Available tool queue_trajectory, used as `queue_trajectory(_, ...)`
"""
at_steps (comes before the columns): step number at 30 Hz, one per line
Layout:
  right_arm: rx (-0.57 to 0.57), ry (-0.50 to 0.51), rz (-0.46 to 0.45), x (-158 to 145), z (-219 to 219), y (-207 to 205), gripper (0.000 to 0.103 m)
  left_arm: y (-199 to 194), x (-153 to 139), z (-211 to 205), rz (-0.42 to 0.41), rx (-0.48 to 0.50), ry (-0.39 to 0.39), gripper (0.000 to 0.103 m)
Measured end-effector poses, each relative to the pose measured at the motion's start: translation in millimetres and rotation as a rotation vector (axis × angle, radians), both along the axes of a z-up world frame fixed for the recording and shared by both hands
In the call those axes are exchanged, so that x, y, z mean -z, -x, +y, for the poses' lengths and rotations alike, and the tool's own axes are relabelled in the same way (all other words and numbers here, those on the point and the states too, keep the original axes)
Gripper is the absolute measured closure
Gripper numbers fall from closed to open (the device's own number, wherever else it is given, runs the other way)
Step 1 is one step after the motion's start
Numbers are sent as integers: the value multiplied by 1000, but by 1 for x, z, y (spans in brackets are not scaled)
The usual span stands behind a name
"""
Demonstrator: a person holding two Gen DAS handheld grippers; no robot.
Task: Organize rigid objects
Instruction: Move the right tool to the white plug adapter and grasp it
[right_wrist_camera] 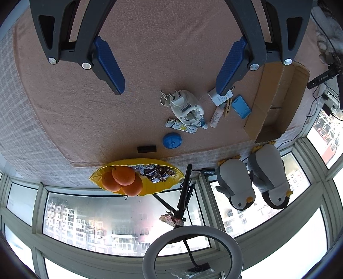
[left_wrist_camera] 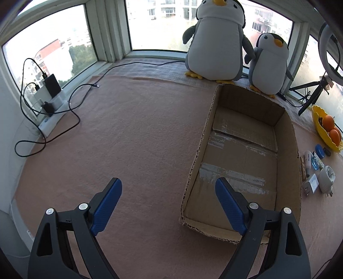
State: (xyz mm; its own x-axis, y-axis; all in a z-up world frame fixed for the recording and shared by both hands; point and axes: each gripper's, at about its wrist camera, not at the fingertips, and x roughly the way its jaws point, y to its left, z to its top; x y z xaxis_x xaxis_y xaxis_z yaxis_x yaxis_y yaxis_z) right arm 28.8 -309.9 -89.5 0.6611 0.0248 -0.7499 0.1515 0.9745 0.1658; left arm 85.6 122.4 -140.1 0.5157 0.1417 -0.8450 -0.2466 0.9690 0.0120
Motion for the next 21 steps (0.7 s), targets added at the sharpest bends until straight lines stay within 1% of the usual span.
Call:
queue_trajectory(4,17,-24,34,8,-5,-4,19,-7,11,0,26,3,-4,17)
queue_trajectory(6,19,-24,44,12,-6,-6,19,-10,16,1,41,1,1,21)
queue_trajectory(8,14,-25,49,14,-6,-7,19,-12,20,2,50,1,5,23)
queue_trajectory(15,-22,-10,52,18,-2,-20,20,-15,33,-3,76,16,-7,29)
queue_trajectory(17,-39,-15,57,20,-1,-28,20,-16,37,-3,86,19,-7,33)
queue_trajectory(21,-71,-16,72,23,1,-45,20,-17,41,-4,94,28,-15,37)
